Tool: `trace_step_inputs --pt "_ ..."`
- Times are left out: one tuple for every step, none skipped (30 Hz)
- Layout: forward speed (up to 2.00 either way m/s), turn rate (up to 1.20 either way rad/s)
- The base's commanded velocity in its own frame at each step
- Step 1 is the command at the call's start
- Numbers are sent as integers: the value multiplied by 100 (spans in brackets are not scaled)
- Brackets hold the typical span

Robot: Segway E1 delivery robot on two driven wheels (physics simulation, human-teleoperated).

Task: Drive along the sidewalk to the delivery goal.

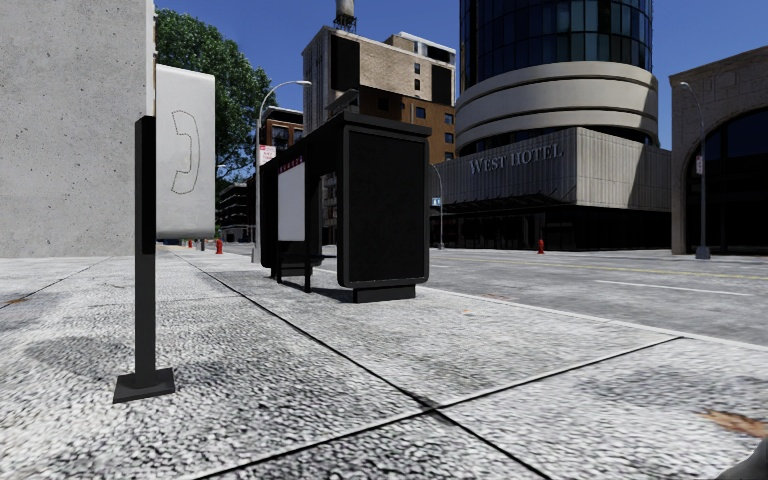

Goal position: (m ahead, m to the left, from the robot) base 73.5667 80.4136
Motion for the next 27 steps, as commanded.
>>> trace_step_inputs --pt "0 0" --pt "0 0" --pt "0 0" --pt "0 0" --pt "0 0" --pt "0 0" --pt "0 0" --pt "0 0" --pt "0 0" --pt "0 0" --pt "0 0" --pt "0 0" --pt "0 0" --pt "0 0" --pt "0 0" --pt "0 0" --pt "0 0" --pt "0 0" --pt "0 0" --pt "0 0" --pt "0 0" --pt "0 0" --pt "0 0" --pt "0 0" --pt "0 0" --pt "0 0" --pt "0 0"
